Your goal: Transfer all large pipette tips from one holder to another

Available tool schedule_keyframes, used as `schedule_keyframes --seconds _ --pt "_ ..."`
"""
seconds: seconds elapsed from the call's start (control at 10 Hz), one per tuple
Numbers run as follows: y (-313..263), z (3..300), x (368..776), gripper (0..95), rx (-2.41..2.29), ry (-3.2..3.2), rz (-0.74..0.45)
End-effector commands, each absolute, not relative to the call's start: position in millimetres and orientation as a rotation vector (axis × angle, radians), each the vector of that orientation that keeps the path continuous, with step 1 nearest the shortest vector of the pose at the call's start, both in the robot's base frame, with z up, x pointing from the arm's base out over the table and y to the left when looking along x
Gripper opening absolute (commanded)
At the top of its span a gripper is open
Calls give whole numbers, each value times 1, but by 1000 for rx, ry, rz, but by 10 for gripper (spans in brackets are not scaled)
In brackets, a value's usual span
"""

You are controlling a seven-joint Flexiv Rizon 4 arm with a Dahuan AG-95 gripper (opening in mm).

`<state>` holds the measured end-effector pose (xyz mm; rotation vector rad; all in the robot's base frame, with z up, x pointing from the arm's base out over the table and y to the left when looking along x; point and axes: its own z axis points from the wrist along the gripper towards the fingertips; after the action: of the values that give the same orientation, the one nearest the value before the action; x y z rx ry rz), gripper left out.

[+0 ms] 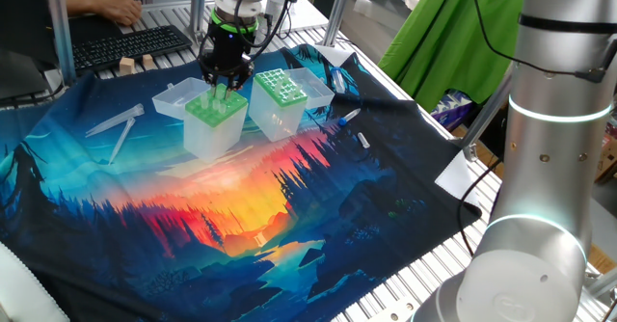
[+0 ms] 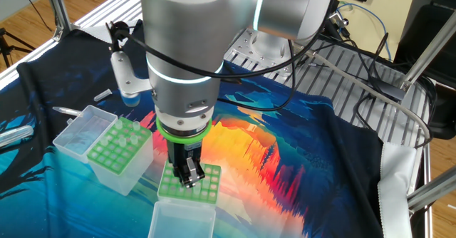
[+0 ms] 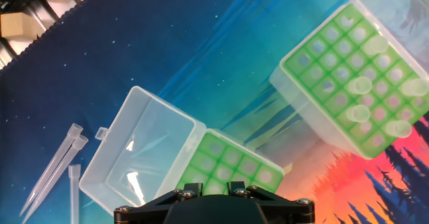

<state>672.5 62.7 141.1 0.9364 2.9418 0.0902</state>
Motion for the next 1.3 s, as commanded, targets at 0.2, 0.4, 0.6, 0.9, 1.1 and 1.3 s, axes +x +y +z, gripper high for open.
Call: schedule_keyframes --seconds 0.2,0.4,0.6,0.9,1.1,1.3 --pt "63 141 672 0 926 2939 74" --pt "63 141 672 0 919 2940 71" --pt "63 142 672 0 917 2938 69" --pt "62 148 669 0 915 2938 74" --pt "60 159 665 0 909 2945 88" --pt "60 170 663 0 899 2952 91"
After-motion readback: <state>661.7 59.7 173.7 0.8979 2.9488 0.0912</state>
